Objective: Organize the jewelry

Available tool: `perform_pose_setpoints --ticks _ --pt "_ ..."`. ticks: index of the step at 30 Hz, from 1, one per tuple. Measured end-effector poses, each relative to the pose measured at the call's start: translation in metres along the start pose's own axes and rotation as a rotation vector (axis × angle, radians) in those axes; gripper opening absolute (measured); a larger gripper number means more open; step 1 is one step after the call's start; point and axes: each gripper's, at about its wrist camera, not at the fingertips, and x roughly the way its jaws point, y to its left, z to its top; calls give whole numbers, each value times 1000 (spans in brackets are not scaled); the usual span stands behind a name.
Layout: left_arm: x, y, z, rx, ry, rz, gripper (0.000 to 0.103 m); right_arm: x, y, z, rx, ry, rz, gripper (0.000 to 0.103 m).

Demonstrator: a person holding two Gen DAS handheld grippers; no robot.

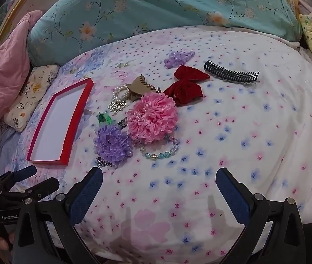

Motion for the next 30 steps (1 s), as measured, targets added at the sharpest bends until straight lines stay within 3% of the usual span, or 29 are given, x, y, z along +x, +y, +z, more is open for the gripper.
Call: perform_pose_setpoints --ticks 4,6,30 --pt "1 0 0 1 -6 10 102 -13 -20 4 24 5 10 103" --pt "0 -1 0 0 -10 10 102 -21 -15 -11 13 -30 6 103" --pt "-2 -2 7 -3 -13 12 103 -29 -14 -6 17 -54 18 103"
